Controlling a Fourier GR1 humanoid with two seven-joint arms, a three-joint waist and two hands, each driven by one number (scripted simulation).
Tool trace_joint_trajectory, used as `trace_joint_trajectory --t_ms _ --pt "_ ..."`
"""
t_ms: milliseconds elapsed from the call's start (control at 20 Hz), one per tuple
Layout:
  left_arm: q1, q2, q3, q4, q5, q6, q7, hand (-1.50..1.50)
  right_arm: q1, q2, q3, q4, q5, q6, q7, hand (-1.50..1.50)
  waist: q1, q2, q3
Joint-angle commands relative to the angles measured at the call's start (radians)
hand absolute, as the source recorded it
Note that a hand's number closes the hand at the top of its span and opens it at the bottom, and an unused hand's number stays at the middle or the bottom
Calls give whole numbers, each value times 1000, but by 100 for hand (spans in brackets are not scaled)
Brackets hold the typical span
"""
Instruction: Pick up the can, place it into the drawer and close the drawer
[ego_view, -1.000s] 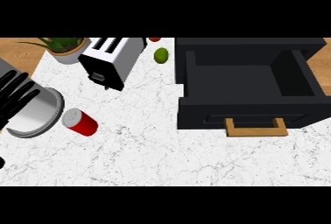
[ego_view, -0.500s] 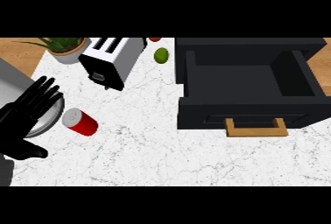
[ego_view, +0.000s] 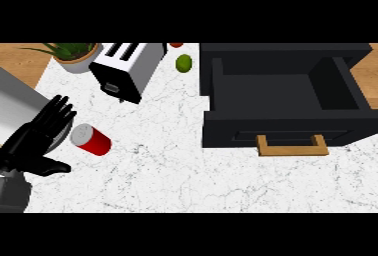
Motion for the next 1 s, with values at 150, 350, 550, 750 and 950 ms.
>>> trace_joint_trajectory --t_ms 150,350,550,750,950 --pt "-55 17 9 285 -127 -32 -236 -150 -101 -4 5 19 38 -43 42 -150 0 3 -1" --pt "-61 37 15 374 -173 -13 -315 -150 -32 -16 -55 -30 -56 18 71 -150 -2 1 -1" --pt "-151 77 8 584 -233 -52 -440 -150 -68 -18 -51 -18 -29 2 96 -150 -5 3 -1" --pt "-194 69 -2 710 -268 -45 -497 -150 -49 -23 -104 62 -46 74 27 -150 -8 3 -1" --pt "-242 34 -7 793 -284 -5 -511 -150 -33 10 -95 -42 -80 48 99 -150 -9 3 -1"
